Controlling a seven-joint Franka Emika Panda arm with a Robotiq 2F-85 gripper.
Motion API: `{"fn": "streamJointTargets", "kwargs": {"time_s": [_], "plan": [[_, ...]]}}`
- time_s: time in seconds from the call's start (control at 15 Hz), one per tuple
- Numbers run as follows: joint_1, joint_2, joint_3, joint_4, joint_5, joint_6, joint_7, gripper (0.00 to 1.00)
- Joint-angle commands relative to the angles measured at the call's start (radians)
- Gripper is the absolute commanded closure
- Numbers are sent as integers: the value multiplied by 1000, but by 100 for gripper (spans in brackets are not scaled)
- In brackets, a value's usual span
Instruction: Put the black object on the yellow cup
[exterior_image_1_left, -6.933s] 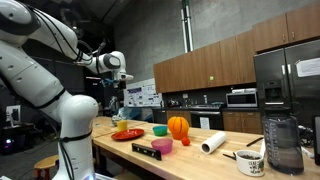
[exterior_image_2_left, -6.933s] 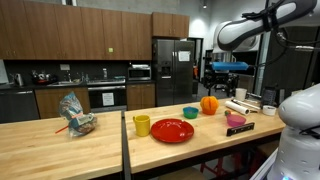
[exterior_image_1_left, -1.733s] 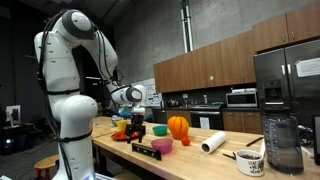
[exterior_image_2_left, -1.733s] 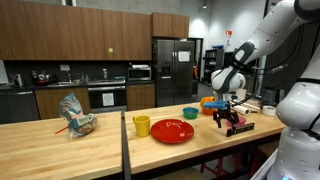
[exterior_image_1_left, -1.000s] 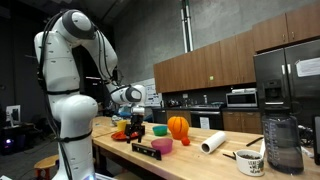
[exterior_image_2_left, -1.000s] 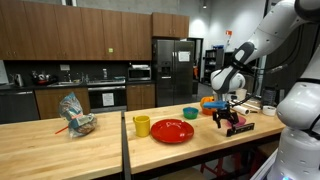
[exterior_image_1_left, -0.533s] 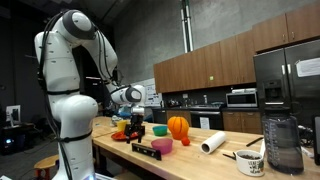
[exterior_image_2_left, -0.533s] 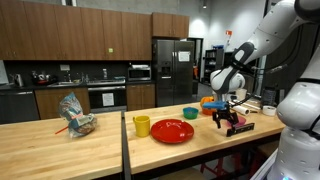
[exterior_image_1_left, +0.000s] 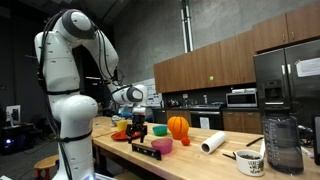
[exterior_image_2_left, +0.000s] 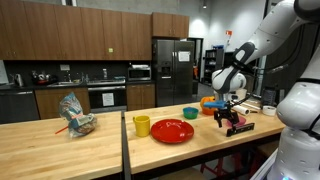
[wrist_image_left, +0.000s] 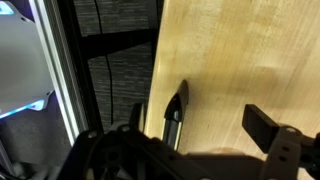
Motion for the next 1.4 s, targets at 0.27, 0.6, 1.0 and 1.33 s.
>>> {"fn": "streamJointTargets", "kwargs": {"time_s": [0.27, 0.6, 1.0, 1.33], "plan": [[-9, 50, -52, 5, -2, 50, -14, 0], [-6, 66, -69, 2, 7, 83, -23, 26], [-4, 75, -78, 2, 8, 105, -24, 70], [8, 63, -69, 3, 14, 126, -30, 98]]}}
